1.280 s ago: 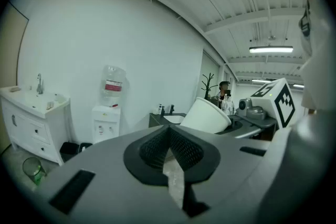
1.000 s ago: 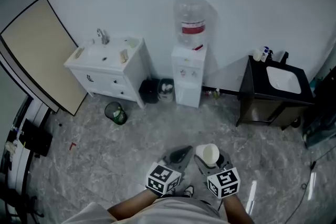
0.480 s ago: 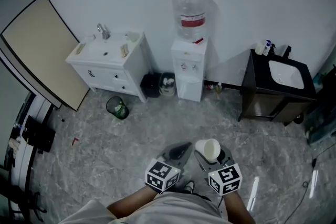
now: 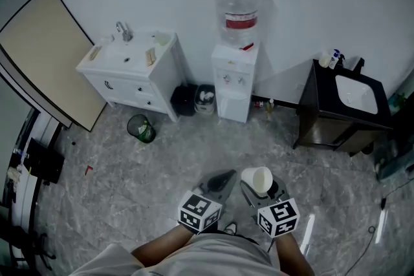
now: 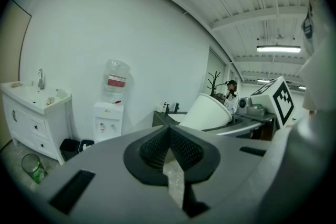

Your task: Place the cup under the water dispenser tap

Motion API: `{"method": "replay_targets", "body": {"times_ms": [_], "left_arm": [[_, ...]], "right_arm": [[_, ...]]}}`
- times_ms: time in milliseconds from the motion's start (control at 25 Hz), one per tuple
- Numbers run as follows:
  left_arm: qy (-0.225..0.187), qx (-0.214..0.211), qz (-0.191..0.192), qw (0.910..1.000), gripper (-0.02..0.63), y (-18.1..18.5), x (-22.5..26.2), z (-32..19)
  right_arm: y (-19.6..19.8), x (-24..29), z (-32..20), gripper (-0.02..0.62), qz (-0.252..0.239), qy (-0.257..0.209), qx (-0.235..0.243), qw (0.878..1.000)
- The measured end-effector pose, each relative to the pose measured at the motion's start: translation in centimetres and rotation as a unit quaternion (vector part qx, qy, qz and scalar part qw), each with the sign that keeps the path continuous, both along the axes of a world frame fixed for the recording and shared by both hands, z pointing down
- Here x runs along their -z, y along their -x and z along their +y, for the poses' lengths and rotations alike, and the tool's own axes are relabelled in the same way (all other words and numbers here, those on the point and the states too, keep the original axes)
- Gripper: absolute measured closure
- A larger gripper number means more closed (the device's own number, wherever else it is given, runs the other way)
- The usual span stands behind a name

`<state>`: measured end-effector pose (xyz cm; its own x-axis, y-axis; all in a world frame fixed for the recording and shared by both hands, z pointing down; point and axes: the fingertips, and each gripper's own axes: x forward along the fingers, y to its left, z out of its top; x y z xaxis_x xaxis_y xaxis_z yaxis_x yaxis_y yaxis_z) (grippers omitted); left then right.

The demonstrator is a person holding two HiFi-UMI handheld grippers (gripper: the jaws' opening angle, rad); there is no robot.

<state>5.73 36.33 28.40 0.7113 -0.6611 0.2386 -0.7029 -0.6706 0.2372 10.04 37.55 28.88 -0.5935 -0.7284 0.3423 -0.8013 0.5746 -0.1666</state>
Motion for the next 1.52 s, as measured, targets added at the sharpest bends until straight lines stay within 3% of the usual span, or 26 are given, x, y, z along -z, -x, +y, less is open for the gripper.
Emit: {"method": "replay_targets", "body": {"times_ms": [760, 1160, 1520], "left_arm": [[-0.02, -0.05, -0.024, 0.9982, 0.601, 6.0, -2.8, -27.1], [-0.011, -0.043, -0.02, 0.9988, 0.601, 3.7, -6.2, -39.2], [-0.025, -0.007, -0.011, 0.9996, 0.601, 0.8, -8.2, -51.9]], "right_arm": [[5.4, -3.6, -26.8, 0.327, 0.039, 0.026, -0.038, 0.998], [4.2, -7.5, -38.4, 0.327, 0.058, 0.05, -0.017, 0.997], [1.9, -13.2, -51.6, 0.327, 0.102, 0.061, 0.052, 0.992]]}}
